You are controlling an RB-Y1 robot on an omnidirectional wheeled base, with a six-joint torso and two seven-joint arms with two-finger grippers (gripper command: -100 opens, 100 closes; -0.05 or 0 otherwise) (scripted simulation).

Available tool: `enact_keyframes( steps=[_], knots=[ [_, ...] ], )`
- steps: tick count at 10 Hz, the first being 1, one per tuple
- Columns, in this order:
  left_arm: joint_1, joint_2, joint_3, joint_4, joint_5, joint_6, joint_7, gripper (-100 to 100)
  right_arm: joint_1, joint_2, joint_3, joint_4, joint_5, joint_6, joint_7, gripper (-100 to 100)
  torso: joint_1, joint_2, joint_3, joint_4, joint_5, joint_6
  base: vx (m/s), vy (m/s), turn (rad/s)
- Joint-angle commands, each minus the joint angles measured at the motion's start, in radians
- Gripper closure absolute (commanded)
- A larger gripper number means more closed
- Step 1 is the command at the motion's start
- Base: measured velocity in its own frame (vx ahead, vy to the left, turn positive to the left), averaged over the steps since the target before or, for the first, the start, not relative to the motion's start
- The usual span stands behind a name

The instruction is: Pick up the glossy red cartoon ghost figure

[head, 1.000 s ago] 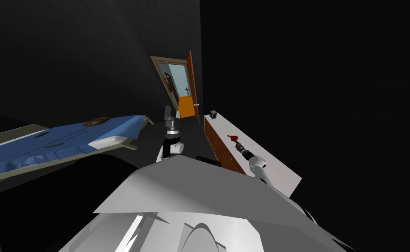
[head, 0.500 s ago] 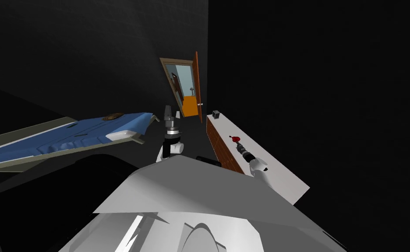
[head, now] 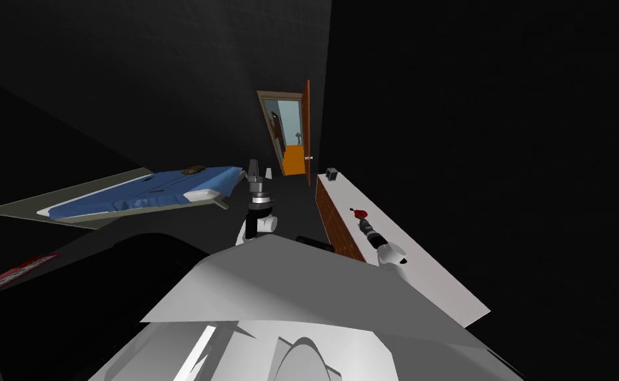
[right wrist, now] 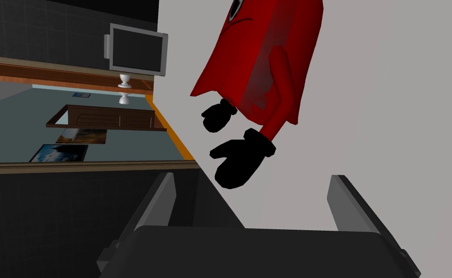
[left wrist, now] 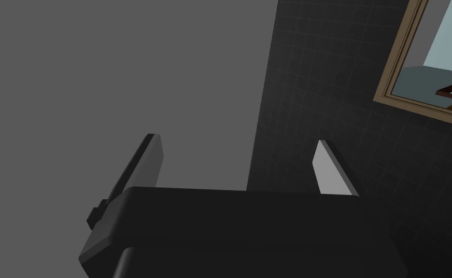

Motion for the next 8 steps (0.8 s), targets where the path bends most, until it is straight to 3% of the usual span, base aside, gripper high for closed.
enact_keyframes(
  steps=[1, 2, 3, 4, 5, 8],
  knots=[
    [0.0, 0.0, 0.0, 0.0, 0.0, 0.0, 0.0, 0, 0.02, 0.003, 0.012, -0.04, -0.011, -0.023, -0.015, -100, 0.0, 0.0, 0.0, 0.0, 0.0, 0.0, 0.014, -0.057, 0.138],
    [0.0, 0.0, 0.0, 0.0, 0.0, 0.0, 0.0, 0, 0.06, 0.011, 0.036, -0.068, -0.034, -0.062, -0.043, -100, 0.001, 0.0, 0.0, 0.0, 0.0, 0.001, -0.01, -0.055, 0.302],
    [0.0, 0.0, 0.0, 0.0, 0.0, 0.0, 0.0, 0, 0.065, 0.011, 0.036, -0.1, -0.034, -0.062, -0.043, -100, 0.001, 0.001, 0.0, 0.0, 0.0, 0.0, -0.013, -0.064, 0.135],
    [0.0, 0.0, 0.0, 0.0, 0.0, 0.0, 0.0, 0, 0.061, 0.012, 0.036, -0.089, -0.026, -0.06, -0.046, -100, 0.001, 0.001, 0.001, 0.0, 0.0, 0.001, -0.008, -0.004, 0.023],
    [0.0, 0.0, 0.0, 0.0, 0.0, 0.0, 0.0, 0, 0.062, 0.012, 0.036, -0.091, -0.027, -0.062, -0.047, 100, 0.003, 0.001, 0.0, 0.0, 0.0, 0.001, 0.0, 0.0, 0.0],
    [0.0, 0.0, 0.0, 0.0, 0.0, 0.0, 0.0, 0, 0.062, 0.012, 0.037, -0.091, -0.027, -0.061, -0.047, 100, 0.004, 0.0, 0.0, 0.0, 0.001, 0.001, 0.0, 0.0, 0.0]
  ],
)
